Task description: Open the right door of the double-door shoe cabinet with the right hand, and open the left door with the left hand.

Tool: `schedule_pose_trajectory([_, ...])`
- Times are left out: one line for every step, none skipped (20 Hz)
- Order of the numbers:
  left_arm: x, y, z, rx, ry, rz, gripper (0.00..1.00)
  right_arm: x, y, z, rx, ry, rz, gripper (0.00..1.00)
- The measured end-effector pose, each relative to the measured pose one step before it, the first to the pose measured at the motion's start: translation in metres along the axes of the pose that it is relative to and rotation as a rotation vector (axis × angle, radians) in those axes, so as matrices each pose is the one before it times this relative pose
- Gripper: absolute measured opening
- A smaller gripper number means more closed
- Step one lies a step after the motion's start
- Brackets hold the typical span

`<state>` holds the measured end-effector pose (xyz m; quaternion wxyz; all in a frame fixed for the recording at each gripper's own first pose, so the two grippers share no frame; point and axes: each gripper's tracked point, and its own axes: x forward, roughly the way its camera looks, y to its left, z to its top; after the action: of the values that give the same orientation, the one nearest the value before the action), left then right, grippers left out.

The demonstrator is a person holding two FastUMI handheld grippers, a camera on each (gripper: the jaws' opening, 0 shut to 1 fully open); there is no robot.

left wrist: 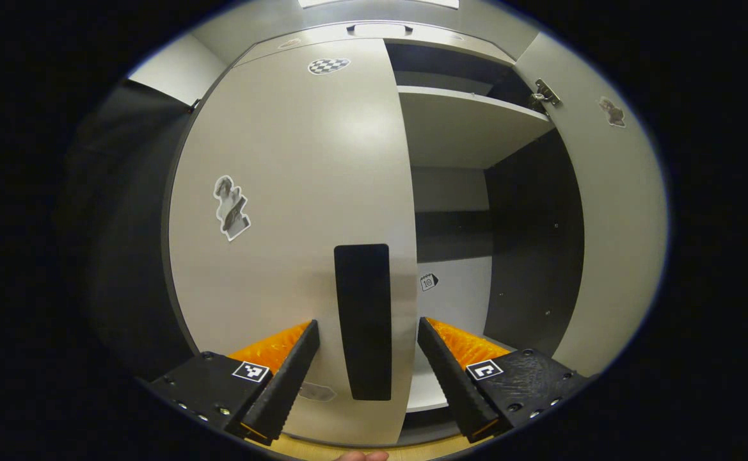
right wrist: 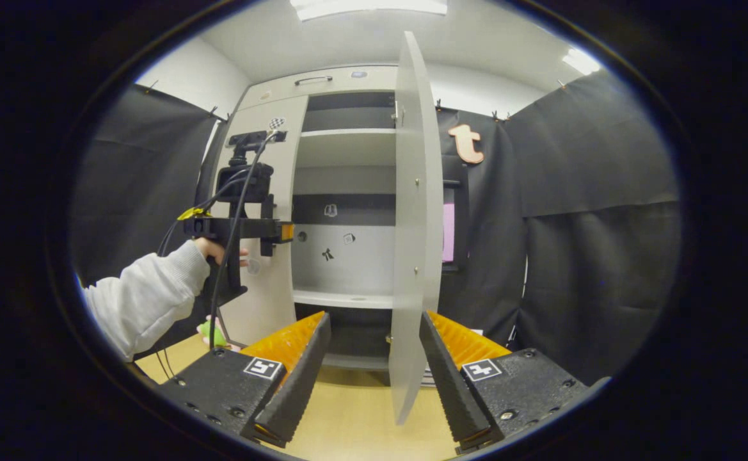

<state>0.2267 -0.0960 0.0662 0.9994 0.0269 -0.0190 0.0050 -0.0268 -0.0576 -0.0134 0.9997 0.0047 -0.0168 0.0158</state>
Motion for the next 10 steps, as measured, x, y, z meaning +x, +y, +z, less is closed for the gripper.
schedule_pose_trajectory([0.00154, -0.00097, -0.00155, -0.00365, 0.00287, -0.00943, 0.96, 0.00187, -0.00044, 0.00072, 0.00119, 0.00054, 0.00053, 0.88])
schedule_pose_trajectory([-0.00395, -0.00335, 0.00058, -0.0055, 0.00614, -0.01686, 0.92, -0.00221, 0.00163, -0.00189, 0.00206, 0.0011, 0.0018, 0.88])
schedule_pose_trajectory([0.00296, -0.00247, -0.00345, -0.0124, -0.00036, -0.02084, 0.87, 0.00035, 0.00048, -0.00005, 0.00119, 0.00055, 0.00232, 0.88])
schedule_pose_trajectory([-0.00577, 0.0023, 0.00165, -0.00158, 0.00039, 0.00467, 0.58, 0.00066, -0.00012, 0.00008, 0.00034, 0.00071, 0.00075, 0.88])
schedule_pose_trajectory([0.00381, 0.00214, -0.00123, -0.01925, -0.00292, -0.00404, 0.63, 0.00047, 0.00012, -0.00011, 0.00013, 0.00193, 0.0008, 0.9])
schedule_pose_trajectory([-0.00197, 0.00098, -0.00086, -0.02314, 0.0049, -0.01189, 0.35, 0.00012, 0.00022, -0.00066, -0.0006, 0.00171, 0.00139, 0.88])
schedule_pose_trajectory([0.00195, 0.00055, -0.00061, -0.01616, 0.006, -0.00929, 0.31, 0.0002, -0.00012, -0.00005, -0.00197, 0.00274, -0.00057, 0.88])
schedule_pose_trajectory([-0.00229, 0.00065, -0.00055, -0.00773, 0.00964, -0.00949, 0.21, -0.00028, -0.00023, -0.00024, -0.00329, 0.002, -0.00052, 0.88])
schedule_pose_trajectory([-0.00003, -0.00065, -0.00018, 0.00511, 0.00564, -0.00683, 0.14, -0.00014, -0.0003, 0.00021, -0.00301, 0.00229, -0.00324, 0.88])
schedule_pose_trajectory([-0.00188, 0.00027, -0.00023, 0.01308, 0.00389, -0.00747, 0.07, 0.0, 0.00043, -0.00096, -0.00203, 0.003, -0.00059, 0.88])
